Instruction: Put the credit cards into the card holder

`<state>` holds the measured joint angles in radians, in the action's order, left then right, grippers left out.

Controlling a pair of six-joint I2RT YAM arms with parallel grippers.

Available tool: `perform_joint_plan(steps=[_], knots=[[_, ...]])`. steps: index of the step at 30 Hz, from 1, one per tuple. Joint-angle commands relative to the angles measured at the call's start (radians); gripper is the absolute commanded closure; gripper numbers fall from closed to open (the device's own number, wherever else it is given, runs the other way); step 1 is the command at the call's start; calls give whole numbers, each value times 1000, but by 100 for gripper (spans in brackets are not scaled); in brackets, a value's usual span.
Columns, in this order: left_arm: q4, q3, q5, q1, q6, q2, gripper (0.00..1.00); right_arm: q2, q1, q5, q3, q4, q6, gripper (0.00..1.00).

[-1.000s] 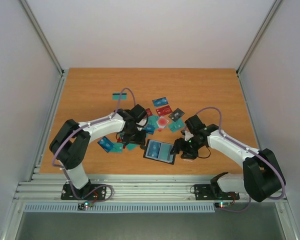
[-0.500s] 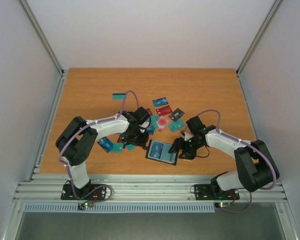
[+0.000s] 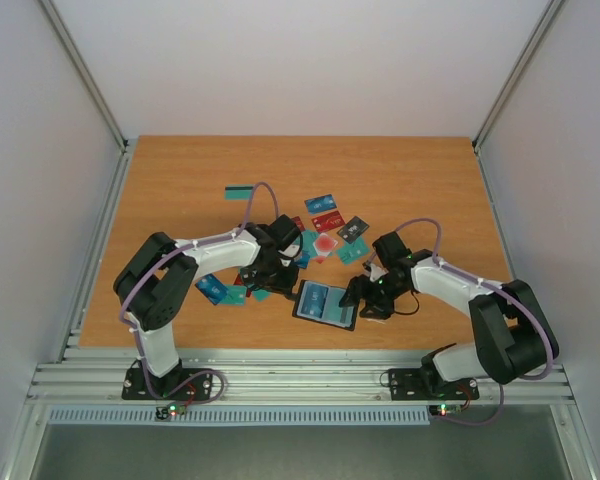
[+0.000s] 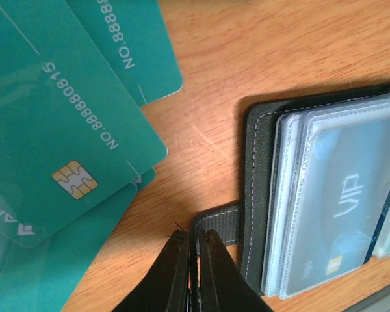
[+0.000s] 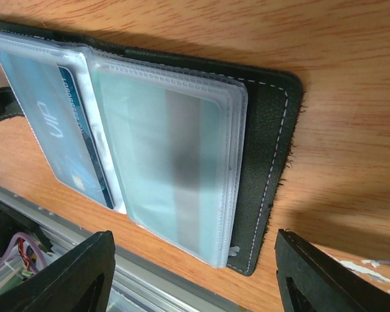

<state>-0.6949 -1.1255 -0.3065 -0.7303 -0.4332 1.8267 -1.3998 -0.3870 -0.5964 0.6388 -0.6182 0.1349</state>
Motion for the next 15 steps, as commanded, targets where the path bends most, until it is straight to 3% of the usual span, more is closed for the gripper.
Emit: perform_joint_plan(steps=[1, 8, 15], knots=[[19, -3, -9, -7, 10, 19, 95, -22, 4, 17, 29, 6, -17, 31], [12, -11, -16, -7, 19, 27, 95, -96, 4, 9, 22, 69, -28, 33], [8, -19, -21, -9, 28, 32, 95, -41, 4, -73, 18, 101, -33, 36]])
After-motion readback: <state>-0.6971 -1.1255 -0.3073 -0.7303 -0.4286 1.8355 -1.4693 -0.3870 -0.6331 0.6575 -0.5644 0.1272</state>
